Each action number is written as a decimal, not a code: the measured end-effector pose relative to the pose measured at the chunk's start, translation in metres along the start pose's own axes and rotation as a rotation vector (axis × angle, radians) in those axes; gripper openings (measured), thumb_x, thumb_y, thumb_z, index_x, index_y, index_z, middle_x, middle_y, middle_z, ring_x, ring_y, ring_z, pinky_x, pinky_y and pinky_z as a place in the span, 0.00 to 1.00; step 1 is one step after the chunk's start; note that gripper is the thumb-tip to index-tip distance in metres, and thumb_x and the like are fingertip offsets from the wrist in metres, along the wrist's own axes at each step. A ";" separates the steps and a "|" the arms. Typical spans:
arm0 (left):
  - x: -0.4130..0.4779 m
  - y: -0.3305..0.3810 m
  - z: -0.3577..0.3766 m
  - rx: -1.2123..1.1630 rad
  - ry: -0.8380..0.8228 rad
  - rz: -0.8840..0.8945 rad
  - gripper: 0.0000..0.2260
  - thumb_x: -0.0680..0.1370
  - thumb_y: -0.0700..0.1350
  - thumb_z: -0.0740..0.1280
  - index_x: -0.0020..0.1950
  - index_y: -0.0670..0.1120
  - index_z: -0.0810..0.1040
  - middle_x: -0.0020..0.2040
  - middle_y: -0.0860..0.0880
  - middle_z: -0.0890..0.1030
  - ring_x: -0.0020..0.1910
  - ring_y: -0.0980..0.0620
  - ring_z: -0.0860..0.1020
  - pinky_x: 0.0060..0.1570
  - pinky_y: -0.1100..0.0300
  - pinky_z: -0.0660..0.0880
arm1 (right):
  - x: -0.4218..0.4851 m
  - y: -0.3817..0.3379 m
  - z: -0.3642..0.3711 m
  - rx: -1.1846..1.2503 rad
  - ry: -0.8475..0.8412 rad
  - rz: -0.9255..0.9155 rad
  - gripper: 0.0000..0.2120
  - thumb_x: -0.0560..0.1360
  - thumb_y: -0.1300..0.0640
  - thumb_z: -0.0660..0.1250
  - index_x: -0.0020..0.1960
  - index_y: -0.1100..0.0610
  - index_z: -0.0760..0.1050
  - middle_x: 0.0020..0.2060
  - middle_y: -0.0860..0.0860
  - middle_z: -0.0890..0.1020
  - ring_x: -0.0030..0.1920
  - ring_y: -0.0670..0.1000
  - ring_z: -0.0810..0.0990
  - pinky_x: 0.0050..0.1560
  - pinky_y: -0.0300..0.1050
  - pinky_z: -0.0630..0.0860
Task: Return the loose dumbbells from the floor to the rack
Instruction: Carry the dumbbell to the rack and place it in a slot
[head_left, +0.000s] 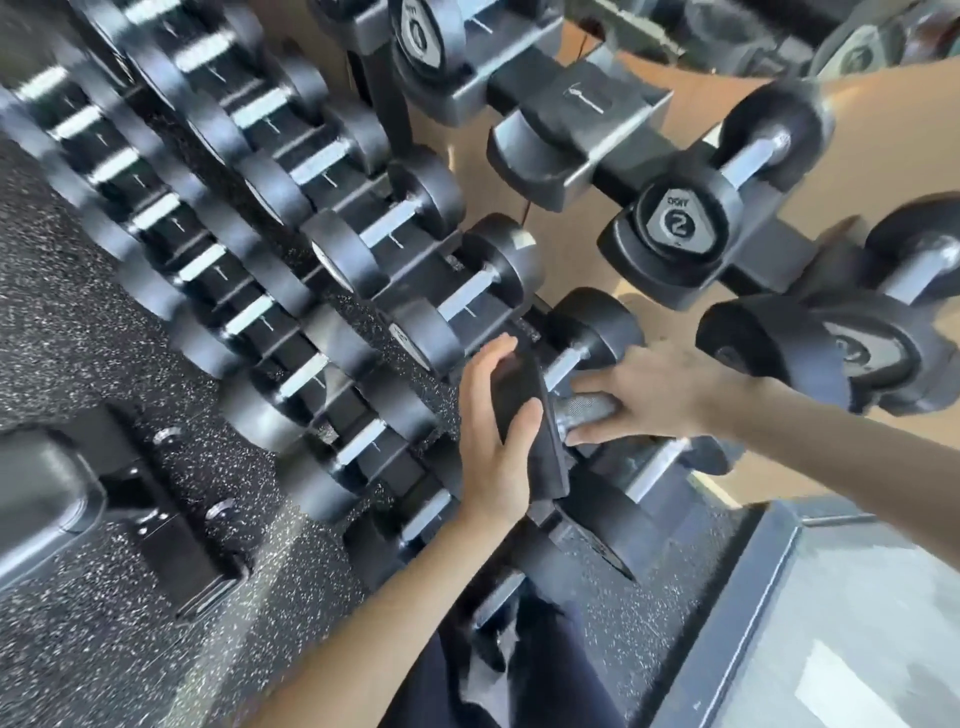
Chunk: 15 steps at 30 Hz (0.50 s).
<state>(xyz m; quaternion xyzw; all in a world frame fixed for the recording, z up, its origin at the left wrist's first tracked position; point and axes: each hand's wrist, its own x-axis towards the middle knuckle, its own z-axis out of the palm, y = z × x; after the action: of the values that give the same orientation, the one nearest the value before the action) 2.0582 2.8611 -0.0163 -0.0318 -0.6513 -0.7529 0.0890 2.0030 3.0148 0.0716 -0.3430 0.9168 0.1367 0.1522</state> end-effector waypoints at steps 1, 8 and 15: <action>0.013 -0.001 0.008 -0.010 0.035 0.024 0.23 0.74 0.50 0.59 0.68 0.44 0.67 0.67 0.47 0.71 0.68 0.52 0.68 0.69 0.57 0.62 | 0.008 0.015 -0.006 -0.042 0.019 -0.035 0.34 0.66 0.25 0.47 0.61 0.45 0.69 0.42 0.54 0.81 0.49 0.58 0.80 0.39 0.45 0.67; 0.102 0.001 0.079 -0.054 0.357 0.149 0.22 0.75 0.50 0.58 0.67 0.44 0.68 0.66 0.47 0.71 0.67 0.55 0.68 0.68 0.63 0.61 | 0.067 0.127 -0.056 -0.320 0.203 -0.318 0.36 0.65 0.26 0.44 0.60 0.46 0.70 0.43 0.55 0.82 0.45 0.57 0.81 0.34 0.42 0.64; 0.195 0.000 0.133 -0.060 0.561 0.242 0.24 0.74 0.48 0.58 0.65 0.35 0.69 0.63 0.43 0.72 0.64 0.50 0.70 0.67 0.59 0.64 | 0.119 0.218 -0.093 -0.415 0.217 -0.411 0.38 0.63 0.25 0.44 0.60 0.48 0.68 0.45 0.58 0.81 0.49 0.60 0.79 0.37 0.45 0.64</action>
<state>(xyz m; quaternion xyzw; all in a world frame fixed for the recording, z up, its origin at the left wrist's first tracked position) 1.8579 2.9741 0.0358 0.0973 -0.5702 -0.7351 0.3536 1.7537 3.0703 0.1443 -0.5574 0.7917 0.2501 0.0046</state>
